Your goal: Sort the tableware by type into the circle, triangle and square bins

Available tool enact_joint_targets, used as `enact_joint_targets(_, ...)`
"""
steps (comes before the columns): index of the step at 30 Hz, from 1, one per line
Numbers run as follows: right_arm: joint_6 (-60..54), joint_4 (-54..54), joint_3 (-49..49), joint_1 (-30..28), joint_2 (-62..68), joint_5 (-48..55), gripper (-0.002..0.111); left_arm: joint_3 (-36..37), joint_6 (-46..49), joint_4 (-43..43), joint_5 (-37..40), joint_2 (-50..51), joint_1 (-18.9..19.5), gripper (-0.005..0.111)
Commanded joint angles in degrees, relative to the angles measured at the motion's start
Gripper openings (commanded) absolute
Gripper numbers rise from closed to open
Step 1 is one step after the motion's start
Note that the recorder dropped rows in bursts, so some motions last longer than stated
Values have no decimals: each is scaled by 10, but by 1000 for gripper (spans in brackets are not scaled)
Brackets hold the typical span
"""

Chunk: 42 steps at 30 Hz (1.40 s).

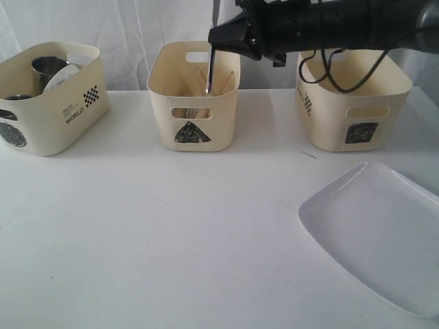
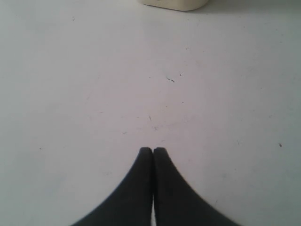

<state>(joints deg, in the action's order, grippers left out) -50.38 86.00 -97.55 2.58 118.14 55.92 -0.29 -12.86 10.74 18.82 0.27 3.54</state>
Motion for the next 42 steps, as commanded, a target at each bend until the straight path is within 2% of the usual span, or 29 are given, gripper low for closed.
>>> enact_joint_targets(1,-68,129,-49,-2,56,-21,0,3,-3,1,17,-3,-3,0)
enact_joint_targets(8,-129,139,-130,17,130,-86,0,3,-3,1,17,-3,-3,0)
enact_joint_targets(13,-171,139,-192,40,174,-192,0,3,-3,1,17,-3,-3,0)
enact_joint_targets(18,-215,139,-203,59,191,-265,1,3,-3,1,17,-3,-3,0)
enact_joint_targets(21,-219,139,-203,62,199,-258,12,3,-3,1,17,-3,-3,0)
enact_joint_targets(26,-213,134,-203,62,205,-241,38,3,-3,1,17,-3,-3,0)
enact_joint_targets(28,-213,134,-203,62,205,-227,41,3,-3,1,17,-3,-3,0)
enact_joint_targets(31,-175,109,-203,58,198,-197,40,3,-3,1,17,-3,-3,0)
enact_joint_targets(33,-113,76,-203,49,188,-167,33,3,-3,1,17,-3,-3,0)
enact_joint_targets(37,54,-110,-203,22,151,-95,0,3,-3,1,17,-3,-3,0)
enact_joint_targets(42,223,-388,-203,2,73,-28,0,3,-3,1,17,-3,-3,0)
